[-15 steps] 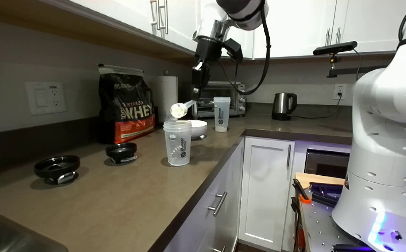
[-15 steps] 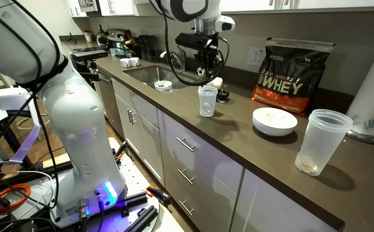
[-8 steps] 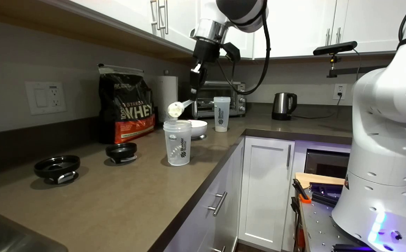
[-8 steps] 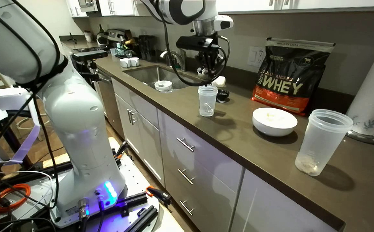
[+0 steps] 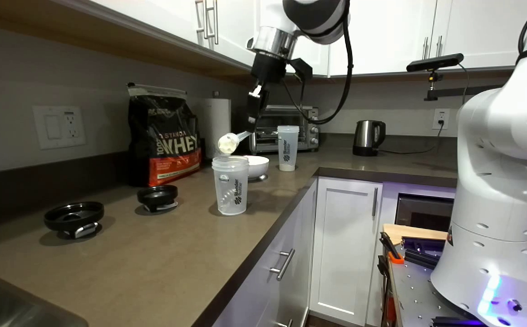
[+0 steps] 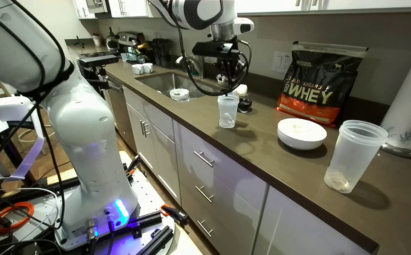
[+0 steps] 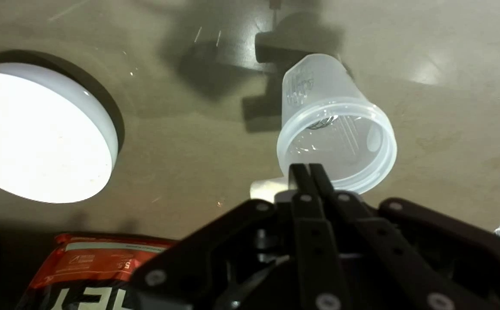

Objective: Transfer one spoon of contents to the left cup

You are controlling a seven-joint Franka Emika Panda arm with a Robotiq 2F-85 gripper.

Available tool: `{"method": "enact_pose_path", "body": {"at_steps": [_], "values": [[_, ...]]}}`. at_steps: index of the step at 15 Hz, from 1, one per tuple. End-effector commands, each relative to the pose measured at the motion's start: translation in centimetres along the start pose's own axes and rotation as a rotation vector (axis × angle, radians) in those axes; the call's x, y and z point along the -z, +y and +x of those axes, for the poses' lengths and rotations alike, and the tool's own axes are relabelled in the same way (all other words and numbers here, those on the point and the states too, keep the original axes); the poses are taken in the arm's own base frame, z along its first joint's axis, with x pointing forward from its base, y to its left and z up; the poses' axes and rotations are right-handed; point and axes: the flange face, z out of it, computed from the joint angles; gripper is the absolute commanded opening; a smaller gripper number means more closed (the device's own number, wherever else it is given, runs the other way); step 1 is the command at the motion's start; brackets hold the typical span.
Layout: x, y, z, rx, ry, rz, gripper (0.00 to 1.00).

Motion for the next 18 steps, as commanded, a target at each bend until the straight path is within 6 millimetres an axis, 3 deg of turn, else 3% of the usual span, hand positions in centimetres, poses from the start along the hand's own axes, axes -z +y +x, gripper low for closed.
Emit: {"method": "enact_pose_path", "body": {"at_steps": [1, 18], "values": [[0.3, -0.7, -0.7, 0.022, 0.023, -0.024, 0.02], [0.1, -3.4, -3.1, 0.133, 0.096, -0.122, 0.02]]}}
